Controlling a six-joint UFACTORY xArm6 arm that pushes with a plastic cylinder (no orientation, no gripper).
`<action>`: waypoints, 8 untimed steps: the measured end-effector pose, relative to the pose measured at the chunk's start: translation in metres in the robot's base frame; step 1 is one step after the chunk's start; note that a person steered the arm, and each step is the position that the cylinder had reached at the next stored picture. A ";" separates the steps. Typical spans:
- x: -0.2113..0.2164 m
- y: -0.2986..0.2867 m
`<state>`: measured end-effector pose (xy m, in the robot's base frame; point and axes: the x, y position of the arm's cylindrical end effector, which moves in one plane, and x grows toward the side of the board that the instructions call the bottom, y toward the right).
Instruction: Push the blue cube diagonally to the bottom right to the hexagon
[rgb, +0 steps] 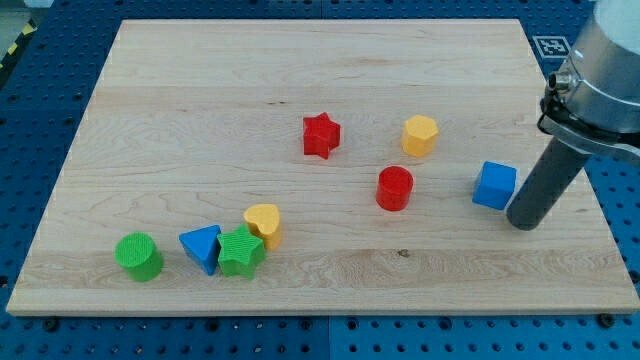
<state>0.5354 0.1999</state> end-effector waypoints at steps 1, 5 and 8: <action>-0.001 -0.030; -0.049 -0.047; -0.016 -0.012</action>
<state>0.5195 0.1878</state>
